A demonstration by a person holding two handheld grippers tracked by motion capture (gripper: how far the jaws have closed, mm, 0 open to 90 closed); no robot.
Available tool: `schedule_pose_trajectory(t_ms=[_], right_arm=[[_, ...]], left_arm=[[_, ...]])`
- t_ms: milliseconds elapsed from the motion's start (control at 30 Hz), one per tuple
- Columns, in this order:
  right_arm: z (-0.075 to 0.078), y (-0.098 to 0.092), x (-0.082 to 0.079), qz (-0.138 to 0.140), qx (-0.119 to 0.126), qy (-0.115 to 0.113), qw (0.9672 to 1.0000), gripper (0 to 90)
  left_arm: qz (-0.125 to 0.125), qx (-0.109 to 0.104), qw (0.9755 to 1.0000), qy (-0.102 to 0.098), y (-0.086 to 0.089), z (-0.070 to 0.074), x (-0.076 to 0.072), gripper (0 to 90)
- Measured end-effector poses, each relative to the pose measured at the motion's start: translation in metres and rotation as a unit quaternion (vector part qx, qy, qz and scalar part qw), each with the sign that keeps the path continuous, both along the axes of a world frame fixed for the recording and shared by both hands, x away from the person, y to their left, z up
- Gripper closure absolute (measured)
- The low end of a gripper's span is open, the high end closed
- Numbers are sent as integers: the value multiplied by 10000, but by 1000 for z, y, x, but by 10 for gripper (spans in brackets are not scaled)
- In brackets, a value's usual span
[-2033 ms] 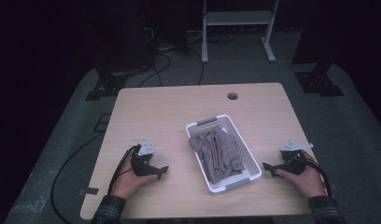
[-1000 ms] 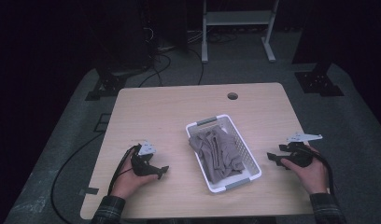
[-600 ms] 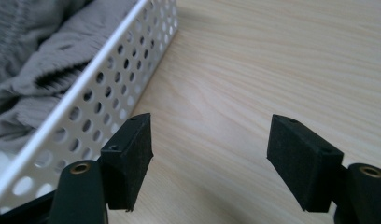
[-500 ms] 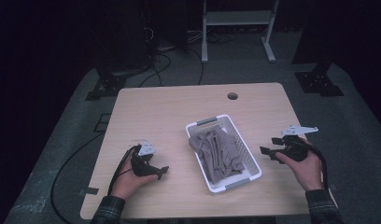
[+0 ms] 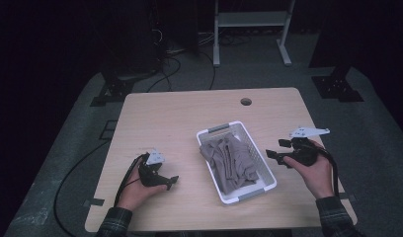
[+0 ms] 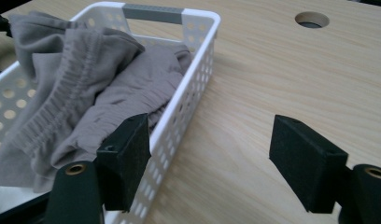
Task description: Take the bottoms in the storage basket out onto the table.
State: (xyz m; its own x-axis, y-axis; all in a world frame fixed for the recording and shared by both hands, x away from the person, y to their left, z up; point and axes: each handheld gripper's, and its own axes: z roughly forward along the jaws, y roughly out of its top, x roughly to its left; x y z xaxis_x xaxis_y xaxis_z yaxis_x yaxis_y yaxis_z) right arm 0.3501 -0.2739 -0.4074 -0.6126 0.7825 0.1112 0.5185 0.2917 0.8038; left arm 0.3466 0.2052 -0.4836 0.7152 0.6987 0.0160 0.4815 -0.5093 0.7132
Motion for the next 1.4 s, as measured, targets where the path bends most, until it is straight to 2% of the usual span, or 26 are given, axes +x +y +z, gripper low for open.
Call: schedule_pose_trajectory(t_ms=[300,633,1000,1400], right_arm=[[10,18,0,123,44,-63,9999,223],[15,40,3,324,26,-140,9994,207],[21,79,6,591,-59,-195,9980,191],[15,111,12,817,-196,-109,9964,193]], left_arm=[[1,-2,10000,1,0,0,0,0],[3,-5,10000,-6,0,0,0,0],[12,-23,10000,-11,0,0,0,0],[3,-9,10000,-11,0,0,0,0]])
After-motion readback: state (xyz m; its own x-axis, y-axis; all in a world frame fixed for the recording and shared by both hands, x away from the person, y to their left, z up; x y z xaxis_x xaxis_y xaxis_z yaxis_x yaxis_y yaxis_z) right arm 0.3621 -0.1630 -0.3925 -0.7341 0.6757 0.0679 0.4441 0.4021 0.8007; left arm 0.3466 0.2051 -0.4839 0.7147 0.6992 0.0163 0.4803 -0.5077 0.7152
